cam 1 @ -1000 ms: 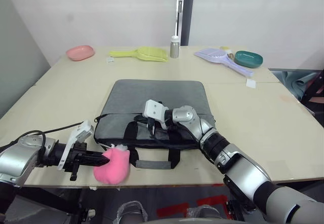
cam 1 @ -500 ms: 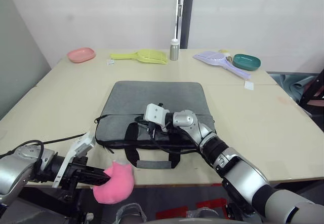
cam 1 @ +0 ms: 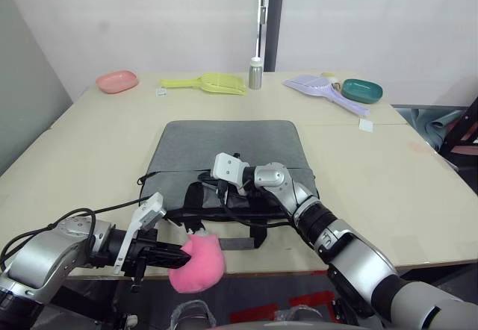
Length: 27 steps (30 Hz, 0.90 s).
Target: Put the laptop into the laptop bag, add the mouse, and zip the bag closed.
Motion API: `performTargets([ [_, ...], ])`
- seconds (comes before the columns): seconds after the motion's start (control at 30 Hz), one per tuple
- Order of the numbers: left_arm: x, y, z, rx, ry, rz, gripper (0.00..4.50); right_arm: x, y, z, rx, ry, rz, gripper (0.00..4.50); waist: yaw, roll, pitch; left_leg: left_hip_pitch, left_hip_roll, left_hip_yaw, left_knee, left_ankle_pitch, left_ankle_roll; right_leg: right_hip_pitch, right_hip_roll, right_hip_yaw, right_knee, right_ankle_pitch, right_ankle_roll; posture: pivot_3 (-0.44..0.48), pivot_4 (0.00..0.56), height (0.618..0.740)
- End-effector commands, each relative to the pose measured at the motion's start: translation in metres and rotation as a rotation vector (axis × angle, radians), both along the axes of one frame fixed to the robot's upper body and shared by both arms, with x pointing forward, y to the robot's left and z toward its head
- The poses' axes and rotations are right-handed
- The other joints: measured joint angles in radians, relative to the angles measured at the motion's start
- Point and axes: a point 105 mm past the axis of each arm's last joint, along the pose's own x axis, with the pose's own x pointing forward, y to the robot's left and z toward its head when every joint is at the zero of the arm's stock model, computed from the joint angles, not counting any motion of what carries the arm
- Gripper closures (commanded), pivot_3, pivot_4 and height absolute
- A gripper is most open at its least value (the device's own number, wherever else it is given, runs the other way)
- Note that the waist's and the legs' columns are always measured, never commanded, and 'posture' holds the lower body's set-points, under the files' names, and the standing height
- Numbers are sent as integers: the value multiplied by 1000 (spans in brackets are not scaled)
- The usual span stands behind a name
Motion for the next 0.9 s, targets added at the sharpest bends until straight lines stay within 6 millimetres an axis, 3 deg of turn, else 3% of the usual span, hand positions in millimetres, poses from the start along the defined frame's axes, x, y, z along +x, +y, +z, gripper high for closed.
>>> performTargets([
  [0.03, -11, -26, 9, -74, -18, -119, 4500, -6, -22, -54, -159, 158, -66, 4457, 0, 0, 0, 0, 0, 0, -1, 0, 0, 0, 0, 0, -1, 0, 0, 0, 150, 740],
  [0.4, -6, -60, 7, -139, -45, -162, 4500, 0, -19, -47, -142, 150, -85, 4457, -4, 3, -2, 0, 0, 1, -9, 0, 0, -1, 1, 0, -6, 0, 0, 0, 150, 740],
  [0.57, 6, -94, 4, -204, -73, -139, 4500, 1, -18, -46, -135, 146, -90, 4457, -3, 4, -1, 0, -1, 2, -11, 0, 0, -1, 0, 0, -6, 0, 0, 0, 150, 740],
  [0.7, 17, -95, 2, -214, -74, -45, 4500, 2, -18, -44, -130, 146, -94, 4457, -1, 3, -2, 0, -1, 3, -13, 0, 0, -1, 0, 0, -7, 0, 0, 0, 150, 740],
  [0.9, 16, -81, -4, -150, -76, -19, 4500, 4, -21, -44, -130, 146, -101, 4457, 0, 4, -1, 0, -1, 3, -16, 0, 0, -2, 0, 0, -7, -1, 1, 0, 150, 740],
])
